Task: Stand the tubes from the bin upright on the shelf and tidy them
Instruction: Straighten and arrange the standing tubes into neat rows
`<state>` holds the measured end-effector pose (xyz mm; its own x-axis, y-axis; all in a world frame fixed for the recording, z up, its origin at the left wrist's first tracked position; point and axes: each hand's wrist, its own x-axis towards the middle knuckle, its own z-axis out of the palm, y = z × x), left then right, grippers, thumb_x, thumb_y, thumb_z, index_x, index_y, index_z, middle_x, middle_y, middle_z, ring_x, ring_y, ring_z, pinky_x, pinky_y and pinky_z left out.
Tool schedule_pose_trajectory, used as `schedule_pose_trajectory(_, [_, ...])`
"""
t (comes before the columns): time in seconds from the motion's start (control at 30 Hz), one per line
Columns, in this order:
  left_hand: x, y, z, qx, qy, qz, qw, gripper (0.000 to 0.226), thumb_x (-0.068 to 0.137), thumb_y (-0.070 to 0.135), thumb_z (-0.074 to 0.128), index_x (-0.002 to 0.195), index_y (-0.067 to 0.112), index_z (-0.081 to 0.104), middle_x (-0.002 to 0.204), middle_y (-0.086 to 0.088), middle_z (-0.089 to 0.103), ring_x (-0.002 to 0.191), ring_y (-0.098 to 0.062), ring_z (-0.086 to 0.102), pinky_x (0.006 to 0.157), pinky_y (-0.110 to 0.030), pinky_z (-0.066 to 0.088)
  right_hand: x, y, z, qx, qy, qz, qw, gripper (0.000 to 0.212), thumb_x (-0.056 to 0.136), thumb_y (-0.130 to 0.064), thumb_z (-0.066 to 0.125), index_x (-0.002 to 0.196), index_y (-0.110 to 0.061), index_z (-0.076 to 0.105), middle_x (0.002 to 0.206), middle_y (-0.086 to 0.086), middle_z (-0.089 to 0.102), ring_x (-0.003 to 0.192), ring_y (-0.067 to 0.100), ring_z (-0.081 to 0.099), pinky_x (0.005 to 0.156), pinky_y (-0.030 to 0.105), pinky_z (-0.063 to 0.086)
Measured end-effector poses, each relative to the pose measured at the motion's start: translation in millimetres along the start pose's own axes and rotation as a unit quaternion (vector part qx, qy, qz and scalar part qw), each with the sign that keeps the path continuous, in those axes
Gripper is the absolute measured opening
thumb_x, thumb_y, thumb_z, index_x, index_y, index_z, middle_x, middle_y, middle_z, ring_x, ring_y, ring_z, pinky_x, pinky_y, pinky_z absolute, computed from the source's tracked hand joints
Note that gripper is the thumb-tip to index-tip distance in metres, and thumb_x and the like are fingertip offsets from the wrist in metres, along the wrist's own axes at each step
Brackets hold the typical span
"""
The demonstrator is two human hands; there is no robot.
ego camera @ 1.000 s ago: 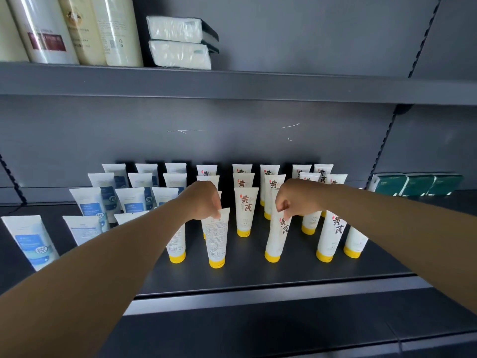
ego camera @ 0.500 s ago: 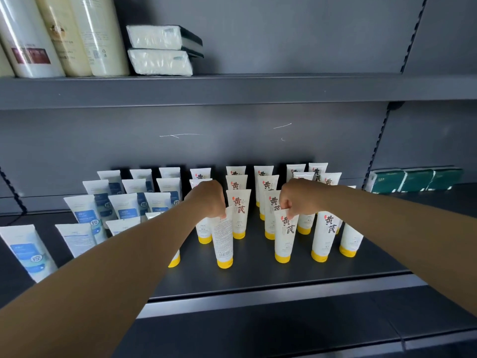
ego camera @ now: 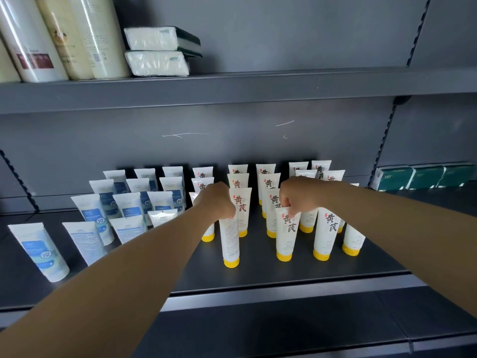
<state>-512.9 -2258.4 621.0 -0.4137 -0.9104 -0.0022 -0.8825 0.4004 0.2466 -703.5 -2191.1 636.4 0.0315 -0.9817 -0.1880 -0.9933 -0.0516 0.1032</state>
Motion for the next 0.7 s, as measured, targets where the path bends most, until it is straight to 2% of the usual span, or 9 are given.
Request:
schedule_pose_trajectory(0.1, [-1,2,5,-0.026,0.003,0.022,0.999,0.018,0.076,0.014,0.071,0.091,0.006,0.065,0.088,-0.005,0.067,0.084,-0.022,0.065,0.076,-0.031,0.057,-2,-1,-1,-0.004,0.002,-0.008,1.0,0.015,0.083,-0.019,0.07,0.076,-0.019,0.056,0.086,-0.002,0.059,0.08,0.015,0.056,0.068,0.023,0.045])
schedule_pose_trajectory(0.17, [-2,0,3,-0.034,-0.002,0.06,0.998,0.027,0.081,0.015,0.067,0.106,0.009,0.066,0.109,-0.007,0.067,0.091,-0.023,0.066,0.082,-0.033,0.056,-2,0,0,-0.001,0.007,-0.011,1.0,0.009,0.083,-0.02,0.07,0.08,-0.017,0.061,0.088,-0.001,0.061,0.083,0.017,0.059,0.071,0.026,0.048])
schedule_pose_trajectory(0.23, [-5,-2,-2,-0.033,-0.01,0.104,0.994,0.031,0.087,0.012,0.061,0.118,0.014,0.062,0.123,-0.006,0.061,0.1,-0.023,0.063,0.082,-0.027,0.053,-2,2,1,0.001,0.012,-0.011,1.0,0.011,0.083,-0.02,0.069,0.089,-0.011,0.067,0.086,-0.002,0.061,0.081,0.018,0.059,0.071,0.027,0.048])
schedule_pose_trajectory(0.3, [-8,-6,-6,-0.018,-0.022,0.137,0.99,0.034,0.091,0.001,0.052,0.12,0.017,0.062,0.131,-0.006,0.056,0.109,-0.023,0.06,0.081,-0.023,0.049,-2,4,2,-0.003,0.012,-0.015,1.0,0.011,0.083,-0.02,0.069,0.077,-0.013,0.064,0.076,-0.002,0.053,0.072,0.016,0.051,0.064,0.024,0.041])
schedule_pose_trajectory(0.37, [-10,-8,-6,0.032,-0.037,0.161,0.986,0.042,0.091,-0.006,0.045,0.121,0.018,0.064,0.133,-0.004,0.056,0.114,-0.021,0.058,0.087,-0.023,0.047,0,5,3,-0.004,0.006,-0.017,1.0,0.031,0.083,-0.02,0.068,0.06,-0.014,0.048,0.074,0.005,0.047,0.065,0.016,0.043,0.058,0.025,0.035])
schedule_pose_trajectory(0.4, [-11,-10,-5,0.053,-0.042,0.169,0.983,0.044,0.091,-0.007,0.045,0.12,0.02,0.064,0.132,-0.003,0.057,0.115,-0.02,0.057,0.09,-0.023,0.047,0,6,3,-0.003,0.002,-0.017,1.0,0.034,0.083,-0.021,0.067,0.059,-0.013,0.045,0.075,0.007,0.048,0.064,0.016,0.042,0.057,0.025,0.034])
schedule_pose_trajectory(0.5, [-11,-11,-3,0.091,-0.04,0.186,0.978,0.044,0.089,-0.007,0.049,0.117,0.023,0.066,0.135,-0.001,0.053,0.119,-0.02,0.054,0.097,-0.026,0.048,0,8,4,-0.001,-0.003,-0.017,1.0,0.024,0.083,-0.023,0.067,0.07,-0.007,0.055,0.08,0.009,0.054,0.067,0.016,0.045,0.058,0.024,0.037])
schedule_pose_trajectory(0.63, [-9,-8,-10,0.127,-0.048,0.231,0.964,0.038,0.09,-0.002,0.051,0.117,0.021,0.066,0.146,0.002,0.042,0.135,-0.018,0.038,0.108,-0.027,0.032,-2,7,1,-0.002,-0.001,-0.039,0.999,0.022,0.085,-0.018,0.064,0.068,-0.008,0.054,0.07,0.005,0.046,0.065,0.016,0.042,0.057,0.023,0.035])
schedule_pose_trajectory(0.7, [-8,-7,-12,0.123,-0.061,0.234,0.962,0.032,0.09,0.006,0.057,0.117,0.02,0.066,0.14,0.001,0.05,0.129,-0.017,0.045,0.105,-0.025,0.035,-2,7,2,-0.002,0.009,-0.039,0.999,0.019,0.086,-0.015,0.062,0.073,-0.001,0.058,0.07,0.005,0.045,0.065,0.016,0.042,0.058,0.023,0.035])
